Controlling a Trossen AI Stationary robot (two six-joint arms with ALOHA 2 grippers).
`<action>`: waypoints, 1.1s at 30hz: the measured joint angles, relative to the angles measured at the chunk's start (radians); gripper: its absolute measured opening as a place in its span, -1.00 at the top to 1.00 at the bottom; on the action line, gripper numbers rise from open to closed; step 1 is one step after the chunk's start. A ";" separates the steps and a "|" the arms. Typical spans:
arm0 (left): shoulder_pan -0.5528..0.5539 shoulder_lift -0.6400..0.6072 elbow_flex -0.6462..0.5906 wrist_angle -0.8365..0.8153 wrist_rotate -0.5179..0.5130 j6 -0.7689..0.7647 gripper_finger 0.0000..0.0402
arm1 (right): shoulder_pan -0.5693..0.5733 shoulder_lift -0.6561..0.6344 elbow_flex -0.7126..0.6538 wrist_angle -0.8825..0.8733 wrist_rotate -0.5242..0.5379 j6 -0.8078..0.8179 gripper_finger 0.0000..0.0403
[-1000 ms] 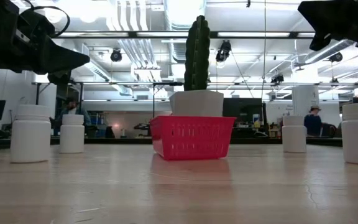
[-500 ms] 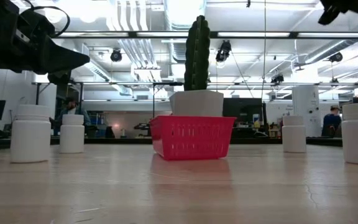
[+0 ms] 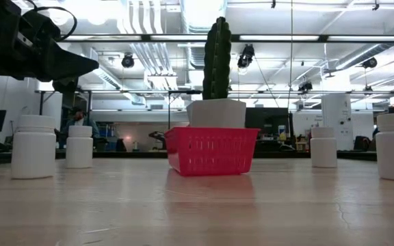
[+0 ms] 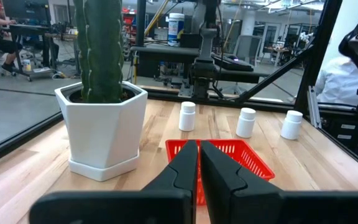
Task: Pick and place pill bottles into a basket
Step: Put the white pill bottle into the red bin
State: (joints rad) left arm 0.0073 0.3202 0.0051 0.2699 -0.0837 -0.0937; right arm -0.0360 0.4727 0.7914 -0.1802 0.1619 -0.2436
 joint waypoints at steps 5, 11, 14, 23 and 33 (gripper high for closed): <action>0.000 0.000 0.000 0.000 0.000 0.000 1.00 | 0.000 0.127 0.177 -0.258 0.008 0.000 0.87; 0.000 0.000 0.000 0.000 0.000 0.000 1.00 | -0.001 0.255 0.324 -0.532 0.094 0.025 0.87; 0.000 0.000 0.000 0.000 0.000 0.000 1.00 | -0.001 0.306 0.367 -0.634 0.106 0.041 0.87; 0.000 0.000 0.000 0.000 0.000 0.000 1.00 | -0.002 0.391 0.387 -0.787 0.108 0.080 0.87; 0.000 0.000 0.000 0.000 0.000 0.000 1.00 | -0.002 0.466 0.342 -0.862 0.072 0.069 0.87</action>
State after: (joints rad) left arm 0.0074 0.3202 0.0051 0.2699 -0.0841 -0.0937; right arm -0.0376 0.9385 1.1337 -1.0424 0.2335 -0.1748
